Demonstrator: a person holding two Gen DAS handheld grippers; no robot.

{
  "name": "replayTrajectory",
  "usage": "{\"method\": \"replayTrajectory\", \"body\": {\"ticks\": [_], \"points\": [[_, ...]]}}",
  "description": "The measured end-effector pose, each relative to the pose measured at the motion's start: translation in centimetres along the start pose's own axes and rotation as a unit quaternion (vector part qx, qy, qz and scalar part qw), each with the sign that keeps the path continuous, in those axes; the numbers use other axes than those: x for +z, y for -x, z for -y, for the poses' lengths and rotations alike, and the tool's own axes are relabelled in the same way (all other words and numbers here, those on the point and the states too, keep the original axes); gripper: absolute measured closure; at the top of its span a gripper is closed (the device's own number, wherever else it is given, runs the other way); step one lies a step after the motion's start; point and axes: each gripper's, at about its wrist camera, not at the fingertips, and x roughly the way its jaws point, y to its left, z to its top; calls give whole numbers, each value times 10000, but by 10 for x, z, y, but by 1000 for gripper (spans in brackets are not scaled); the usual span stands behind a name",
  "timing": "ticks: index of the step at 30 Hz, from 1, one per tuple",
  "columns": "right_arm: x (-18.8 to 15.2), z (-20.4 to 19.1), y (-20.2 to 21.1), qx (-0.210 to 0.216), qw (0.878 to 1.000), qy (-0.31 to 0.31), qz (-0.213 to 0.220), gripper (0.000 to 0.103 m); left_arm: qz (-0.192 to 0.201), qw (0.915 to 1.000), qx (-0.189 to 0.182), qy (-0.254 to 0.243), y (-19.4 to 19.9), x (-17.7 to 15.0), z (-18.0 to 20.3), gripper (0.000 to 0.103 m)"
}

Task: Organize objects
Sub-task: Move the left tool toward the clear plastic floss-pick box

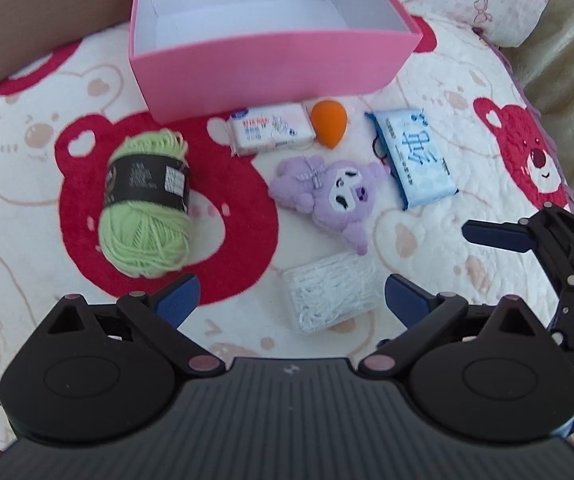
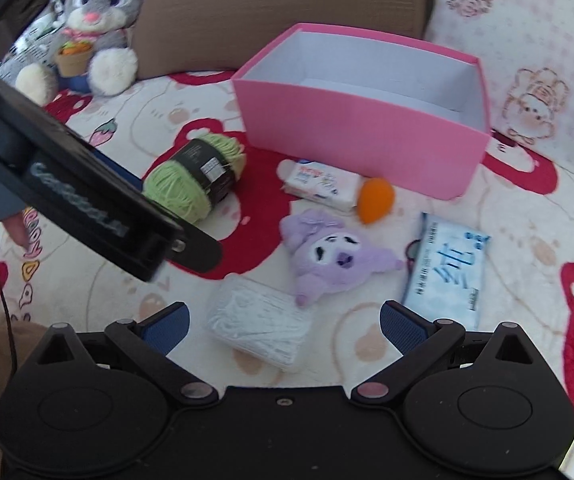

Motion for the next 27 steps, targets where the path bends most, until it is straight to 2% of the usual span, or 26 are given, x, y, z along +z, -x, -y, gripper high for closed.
{"method": "replayTrajectory", "body": {"ticks": [5, 10, 13, 17, 27], "points": [[-11, -1, -23, 119, 9998, -126, -87, 1, -62, 9999, -67, 105, -25, -13, -7, 8], [-23, -5, -45, 132, 9996, -127, -233, 2, -169, 9993, -253, 233, -50, -22, -13, 32], [-27, -6, -53, 175, 9991, -186, -336, 5, -174, 9985, -407, 316, -57, -27, -14, 35], [-30, -4, -62, 313, 9982, -303, -423, 6, -36, 9984, -437, 361, -62, -28, -15, 37], [-32, 5, -77, 508, 9940, -780, -568, 6, -136, 9945, -705, 760, -83, -31, -25, 47]]}}
